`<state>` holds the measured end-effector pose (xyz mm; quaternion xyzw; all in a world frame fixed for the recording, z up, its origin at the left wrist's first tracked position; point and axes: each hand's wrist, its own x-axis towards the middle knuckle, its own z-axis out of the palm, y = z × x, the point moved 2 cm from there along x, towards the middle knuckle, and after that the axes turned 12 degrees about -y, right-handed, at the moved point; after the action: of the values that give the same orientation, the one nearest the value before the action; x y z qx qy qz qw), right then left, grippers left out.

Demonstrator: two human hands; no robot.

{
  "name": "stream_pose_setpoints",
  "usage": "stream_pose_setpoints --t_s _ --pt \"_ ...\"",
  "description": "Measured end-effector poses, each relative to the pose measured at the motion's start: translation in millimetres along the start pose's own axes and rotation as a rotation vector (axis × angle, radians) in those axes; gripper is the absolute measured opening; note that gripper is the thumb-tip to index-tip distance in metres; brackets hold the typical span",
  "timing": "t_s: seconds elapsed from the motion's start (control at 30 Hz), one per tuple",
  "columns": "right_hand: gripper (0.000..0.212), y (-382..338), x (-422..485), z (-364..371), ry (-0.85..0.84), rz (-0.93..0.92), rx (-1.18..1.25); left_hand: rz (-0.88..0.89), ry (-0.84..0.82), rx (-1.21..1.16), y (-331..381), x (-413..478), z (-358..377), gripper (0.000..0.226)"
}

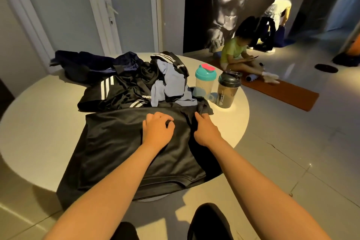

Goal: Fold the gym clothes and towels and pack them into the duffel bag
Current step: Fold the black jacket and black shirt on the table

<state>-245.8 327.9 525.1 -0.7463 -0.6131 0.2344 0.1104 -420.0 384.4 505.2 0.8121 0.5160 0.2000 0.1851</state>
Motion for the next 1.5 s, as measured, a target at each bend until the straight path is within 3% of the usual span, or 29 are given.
stream_pose_setpoints --t_s 0.1,0.2,0.3,0.37,0.47,0.53,0.57,0.63,0.7,0.77,0.83,0.9,0.97,1.1,1.17,1.27,1.33,1.4,1.5 --pt "0.071 -28.6 -2.6 -1.4 0.051 -0.057 0.048 -0.207 -0.211 0.038 -31.6 -18.6 -20.9 0.031" --pt "0.071 -74.5 -3.0 0.3 0.101 -0.211 0.129 -0.208 -0.320 -0.231 -44.6 -30.5 -36.8 0.043" --pt "0.068 -122.3 3.4 9.8 0.095 -0.294 0.139 -0.274 -0.278 -0.796 -48.4 -42.7 -58.3 0.053" --pt "0.068 -153.9 5.7 18.1 0.078 -0.333 0.133 -0.283 -0.131 -0.931 -63.0 -54.3 -77.5 0.055" --pt "0.078 -195.3 -2.5 39.4 -0.205 -0.502 0.112 -0.354 0.080 -0.849 -101.7 -72.2 -102.4 0.054" --pt "0.078 -211.7 -14.7 58.9 -0.435 -0.594 0.188 -0.422 0.117 -0.728 -125.7 -81.6 -112.6 0.050" --pt "0.075 -215.4 -18.1 66.7 -0.409 -0.620 0.207 -0.446 0.111 -0.617 -136.0 -86.7 -115.0 0.047" --pt "0.063 -213.7 -19.3 73.6 -0.149 -0.580 0.165 -0.463 0.057 -0.404 -148.6 -96.7 -114.4 0.046" --pt "0.051 -200.7 -16.2 77.7 0.038 -0.380 0.017 -0.426 -0.028 -0.322 -153.2 -104.3 -108.1 0.050" --pt "0.050 -182.7 -12.0 87.5 -0.044 -0.242 -0.074 -0.385 -0.081 -0.259 -153.8 -108.4 -101.1 0.055" --pt "0.059 -167.2 -11.4 97.9 -0.190 -0.220 -0.058 -0.343 -0.108 -0.161 -150.0 -107.9 -96.2 0.056" --pt "0.071 -152.6 -11.0 102.5 -0.216 -0.238 -0.120 -0.301 -0.145 -0.078 -140.9 -106.1 -89.9 0.056" --pt "0.074 -135.4 -8.3 97.5 -0.171 -0.196 -0.234 -0.291 -0.220 -0.056 -128.9 -101.6 -80.7 0.057" --pt "0.040 -98.3 -2.3 70.9 0.027 -0.059 -0.272 -0.212 -0.341 -0.145 -103.9 -84.1 -64.2 0.056" --pt "0.036 -96.8 -6.1 62.3 0.084 -0.048 -0.248 -0.145 -0.288 -0.141 -100.9 -80.8 -61.7 0.051" --pt "0.049 -111.1 -12.3 63.0 0.027 -0.061 -0.215 -0.080 -0.187 0.075 -112.5 -88.9 -63.2 0.044" --pt "0.034 -119.0 -15.5 69.1 0.003 -0.085 -0.243 -0.066 -0.188 0.134 -121.8 -98.7 -62.3 0.043" --pt "0.014 -124.8 -19.6 73.4 0.063 -0.137 -0.217 -0.053 -0.162 0.100 -127.5 -105.4 -60.3 0.043" --pt "0.014 -140.0 -31.3 77.6 0.252 -0.313 -0.112 -0.086 -0.105 -0.197 -122.5 -111.7 -65.4 0.044"
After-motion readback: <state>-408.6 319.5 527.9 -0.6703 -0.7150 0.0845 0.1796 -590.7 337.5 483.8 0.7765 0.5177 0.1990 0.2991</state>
